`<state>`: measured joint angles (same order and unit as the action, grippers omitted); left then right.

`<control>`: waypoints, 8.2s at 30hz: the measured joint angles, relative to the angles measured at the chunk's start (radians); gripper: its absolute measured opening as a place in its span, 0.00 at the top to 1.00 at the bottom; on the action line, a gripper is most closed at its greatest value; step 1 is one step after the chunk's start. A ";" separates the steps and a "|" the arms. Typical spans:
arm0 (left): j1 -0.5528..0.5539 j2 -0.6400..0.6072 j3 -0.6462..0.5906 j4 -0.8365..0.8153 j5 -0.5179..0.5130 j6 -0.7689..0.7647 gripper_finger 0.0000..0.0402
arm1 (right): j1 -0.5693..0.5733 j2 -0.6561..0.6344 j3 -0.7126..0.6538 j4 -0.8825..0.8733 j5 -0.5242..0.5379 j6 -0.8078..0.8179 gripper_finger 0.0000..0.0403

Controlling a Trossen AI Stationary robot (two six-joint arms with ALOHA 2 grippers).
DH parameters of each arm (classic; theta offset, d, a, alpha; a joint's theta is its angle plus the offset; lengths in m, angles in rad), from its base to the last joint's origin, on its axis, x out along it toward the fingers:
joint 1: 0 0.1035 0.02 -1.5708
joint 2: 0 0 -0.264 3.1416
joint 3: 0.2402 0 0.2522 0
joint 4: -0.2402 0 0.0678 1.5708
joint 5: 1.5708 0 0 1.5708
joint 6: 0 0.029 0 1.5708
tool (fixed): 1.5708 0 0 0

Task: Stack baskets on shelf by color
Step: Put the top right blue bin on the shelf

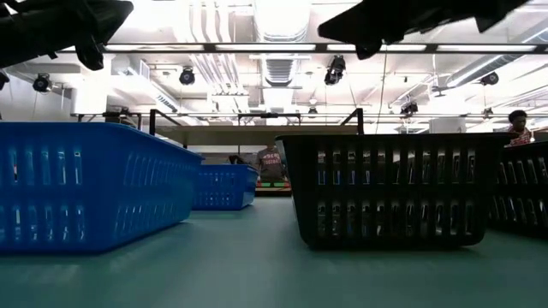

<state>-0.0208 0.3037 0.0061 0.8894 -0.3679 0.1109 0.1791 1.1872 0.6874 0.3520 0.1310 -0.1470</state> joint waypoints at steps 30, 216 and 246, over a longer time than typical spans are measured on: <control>-0.001 0.017 0.002 -0.015 0.001 -0.002 1.00 | 0.000 0.330 0.579 -0.867 0.000 0.132 0.86; -0.001 0.034 0.002 -0.008 0.000 0.000 1.00 | -0.621 0.723 1.139 -0.856 -0.029 -0.156 0.98; -0.001 0.034 0.002 -0.008 -0.004 0.001 1.00 | -0.590 0.772 1.138 -0.638 -0.186 -0.090 0.98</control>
<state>-0.0216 0.3374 0.0082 0.8810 -0.3721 0.1120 -0.4110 1.9588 1.8256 -0.2859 -0.0548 -0.2371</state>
